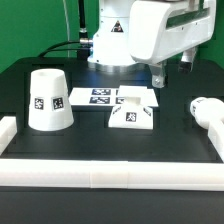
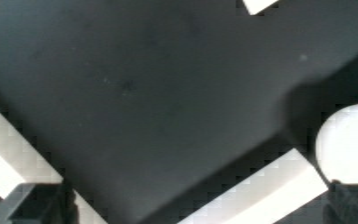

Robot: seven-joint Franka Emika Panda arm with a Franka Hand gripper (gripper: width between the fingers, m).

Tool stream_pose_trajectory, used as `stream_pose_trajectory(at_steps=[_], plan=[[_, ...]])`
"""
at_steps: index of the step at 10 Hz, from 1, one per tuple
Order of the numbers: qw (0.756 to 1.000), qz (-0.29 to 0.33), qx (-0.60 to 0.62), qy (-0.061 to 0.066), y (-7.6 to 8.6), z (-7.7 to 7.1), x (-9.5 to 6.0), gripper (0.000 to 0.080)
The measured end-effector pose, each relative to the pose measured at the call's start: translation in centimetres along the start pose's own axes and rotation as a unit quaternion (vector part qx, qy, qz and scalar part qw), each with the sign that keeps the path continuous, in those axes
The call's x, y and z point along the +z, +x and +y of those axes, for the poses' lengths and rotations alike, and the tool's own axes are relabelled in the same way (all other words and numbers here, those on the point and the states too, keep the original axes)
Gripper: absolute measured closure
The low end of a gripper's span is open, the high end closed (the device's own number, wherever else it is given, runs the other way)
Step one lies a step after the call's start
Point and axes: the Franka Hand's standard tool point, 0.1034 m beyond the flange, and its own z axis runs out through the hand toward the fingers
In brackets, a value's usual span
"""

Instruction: Assemble lamp

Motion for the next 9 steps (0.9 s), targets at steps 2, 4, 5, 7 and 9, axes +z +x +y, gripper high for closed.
stream_pose_trajectory(at_steps=[2,4,5,7,9], plan=[[1.000,0.000,0.000,0.000,0.0,0.0,0.0,0.0100],[1.000,0.000,0.000,0.000,0.0,0.0,0.0,0.0100],[1.000,0.000,0.000,0.000,0.0,0.0,0.0,0.0100],[1.000,-0.001,-0.002,-0.002,-2.3,-0.1,-0.1,0.0100],[1.000,-0.004,0.008,0.003,-6.8,-0.7,0.6,0.0100]])
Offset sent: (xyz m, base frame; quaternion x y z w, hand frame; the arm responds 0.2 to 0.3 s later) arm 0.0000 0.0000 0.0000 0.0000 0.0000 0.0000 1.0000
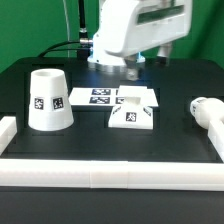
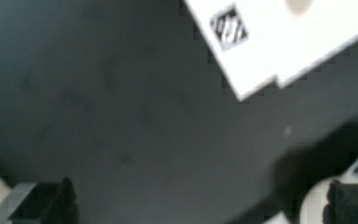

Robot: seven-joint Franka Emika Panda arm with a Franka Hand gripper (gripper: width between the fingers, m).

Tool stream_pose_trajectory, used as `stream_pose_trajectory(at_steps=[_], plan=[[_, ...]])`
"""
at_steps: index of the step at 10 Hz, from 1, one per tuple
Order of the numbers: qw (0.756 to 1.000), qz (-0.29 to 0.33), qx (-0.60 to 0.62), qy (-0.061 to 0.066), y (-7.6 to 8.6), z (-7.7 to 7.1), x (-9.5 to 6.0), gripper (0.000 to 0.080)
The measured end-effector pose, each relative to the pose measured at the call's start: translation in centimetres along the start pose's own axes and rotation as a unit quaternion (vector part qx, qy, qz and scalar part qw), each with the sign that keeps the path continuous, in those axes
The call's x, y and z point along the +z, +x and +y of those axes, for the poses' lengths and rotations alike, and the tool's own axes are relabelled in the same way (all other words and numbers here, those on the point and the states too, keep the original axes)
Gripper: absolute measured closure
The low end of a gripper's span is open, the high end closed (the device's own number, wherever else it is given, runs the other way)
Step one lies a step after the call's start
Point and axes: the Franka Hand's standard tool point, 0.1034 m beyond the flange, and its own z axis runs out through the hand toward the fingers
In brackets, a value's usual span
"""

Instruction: Assemble lamp

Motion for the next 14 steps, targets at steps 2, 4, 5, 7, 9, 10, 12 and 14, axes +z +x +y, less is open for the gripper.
stream_pose_trajectory(at_steps=[2,4,5,7,9,10,12,14], plan=[[1.000,-0.005,0.011,0.006,-1.5,-0.2,0.5,0.0100],[1.000,-0.006,0.015,0.007,-1.5,-0.3,0.7,0.0100],[0.999,-0.006,0.049,0.007,-1.5,-0.3,0.7,0.0100],[0.992,-0.007,0.128,0.008,-1.6,-0.4,0.8,0.0100],[0.961,-0.009,0.275,0.018,-3.6,-1.0,1.8,0.0100],[0.948,-0.006,0.319,0.023,-3.6,-1.1,2.0,0.0100],[0.926,-0.005,0.376,0.026,-3.3,-1.3,2.0,0.0100],[0.900,-0.005,0.434,0.031,-3.1,-1.5,2.1,0.0100]])
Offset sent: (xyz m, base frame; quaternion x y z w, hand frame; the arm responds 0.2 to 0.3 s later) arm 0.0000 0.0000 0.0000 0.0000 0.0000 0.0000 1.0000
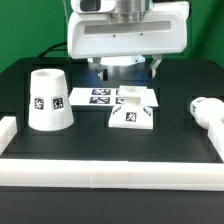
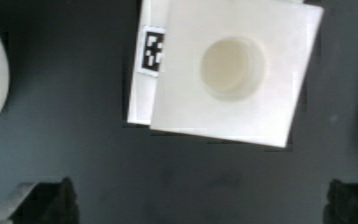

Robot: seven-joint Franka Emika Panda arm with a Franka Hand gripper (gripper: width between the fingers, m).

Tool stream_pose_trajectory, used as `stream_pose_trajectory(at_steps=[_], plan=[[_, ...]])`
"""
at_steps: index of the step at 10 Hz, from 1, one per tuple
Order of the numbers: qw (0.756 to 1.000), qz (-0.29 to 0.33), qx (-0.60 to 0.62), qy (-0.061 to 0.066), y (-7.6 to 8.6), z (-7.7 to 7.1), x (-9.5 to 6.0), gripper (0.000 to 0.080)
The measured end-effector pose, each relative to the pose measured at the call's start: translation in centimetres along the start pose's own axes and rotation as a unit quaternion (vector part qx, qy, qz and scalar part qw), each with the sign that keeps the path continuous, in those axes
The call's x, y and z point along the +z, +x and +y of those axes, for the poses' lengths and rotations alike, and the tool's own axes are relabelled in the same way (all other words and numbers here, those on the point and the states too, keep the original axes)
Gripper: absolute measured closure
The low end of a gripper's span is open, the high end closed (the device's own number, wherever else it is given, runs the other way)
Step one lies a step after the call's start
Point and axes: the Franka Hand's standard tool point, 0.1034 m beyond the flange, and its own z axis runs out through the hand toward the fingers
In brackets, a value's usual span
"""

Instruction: Assemble lamp

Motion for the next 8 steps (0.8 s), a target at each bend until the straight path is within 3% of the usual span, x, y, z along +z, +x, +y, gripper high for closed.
stream_pose_trajectory(at_steps=[3,8], plan=[[0.996,-0.010,0.089,0.003,-1.2,-0.2,1.3,0.0100],[0.999,-0.016,0.042,0.000,-2.7,-0.6,3.8,0.0100]])
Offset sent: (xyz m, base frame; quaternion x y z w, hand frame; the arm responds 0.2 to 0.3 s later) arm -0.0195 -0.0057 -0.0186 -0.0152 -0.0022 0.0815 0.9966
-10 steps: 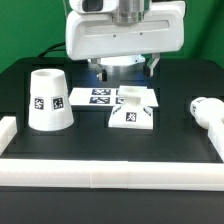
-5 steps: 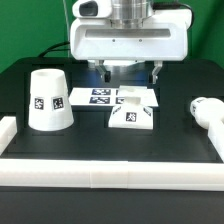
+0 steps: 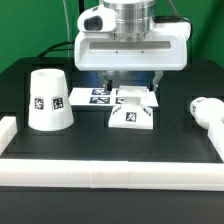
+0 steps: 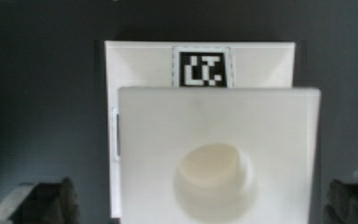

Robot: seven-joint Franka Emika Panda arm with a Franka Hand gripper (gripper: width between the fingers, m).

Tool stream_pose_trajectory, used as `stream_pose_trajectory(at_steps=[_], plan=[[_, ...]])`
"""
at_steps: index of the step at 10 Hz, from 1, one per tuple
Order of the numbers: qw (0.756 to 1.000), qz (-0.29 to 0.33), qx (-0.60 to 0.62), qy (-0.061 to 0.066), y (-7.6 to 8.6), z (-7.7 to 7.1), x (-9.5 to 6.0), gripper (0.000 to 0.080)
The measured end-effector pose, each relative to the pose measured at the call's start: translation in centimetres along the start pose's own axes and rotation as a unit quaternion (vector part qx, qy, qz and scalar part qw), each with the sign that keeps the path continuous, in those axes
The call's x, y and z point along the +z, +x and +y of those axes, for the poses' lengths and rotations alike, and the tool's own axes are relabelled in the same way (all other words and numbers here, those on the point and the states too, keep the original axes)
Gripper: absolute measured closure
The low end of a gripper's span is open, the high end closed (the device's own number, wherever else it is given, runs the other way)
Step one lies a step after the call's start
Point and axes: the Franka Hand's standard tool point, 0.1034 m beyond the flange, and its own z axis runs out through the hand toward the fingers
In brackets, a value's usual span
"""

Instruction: Assemble lamp

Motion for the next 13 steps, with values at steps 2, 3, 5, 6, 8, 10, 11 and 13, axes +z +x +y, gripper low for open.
stream_pose_trajectory(at_steps=[2,3,5,6,8,10,11,13], plan=[[1.000,-0.002,-0.013,0.000,-0.29,0.10,0.91,0.0100],[1.000,-0.004,-0.013,0.000,-0.41,0.08,1.14,0.0100],[1.000,-0.007,-0.014,0.000,-0.57,0.00,1.43,0.0126],[1.000,-0.007,-0.014,0.000,-0.55,0.00,1.42,0.0267],[1.000,-0.007,-0.014,0.000,-0.54,-0.01,1.42,0.0265],[1.000,-0.007,-0.014,0.000,-0.54,-0.01,1.42,0.0265],[1.000,-0.007,-0.014,0.000,-0.54,-0.01,1.42,0.0265],[1.000,-0.008,-0.016,0.000,-0.21,-0.15,1.35,0.0265]])
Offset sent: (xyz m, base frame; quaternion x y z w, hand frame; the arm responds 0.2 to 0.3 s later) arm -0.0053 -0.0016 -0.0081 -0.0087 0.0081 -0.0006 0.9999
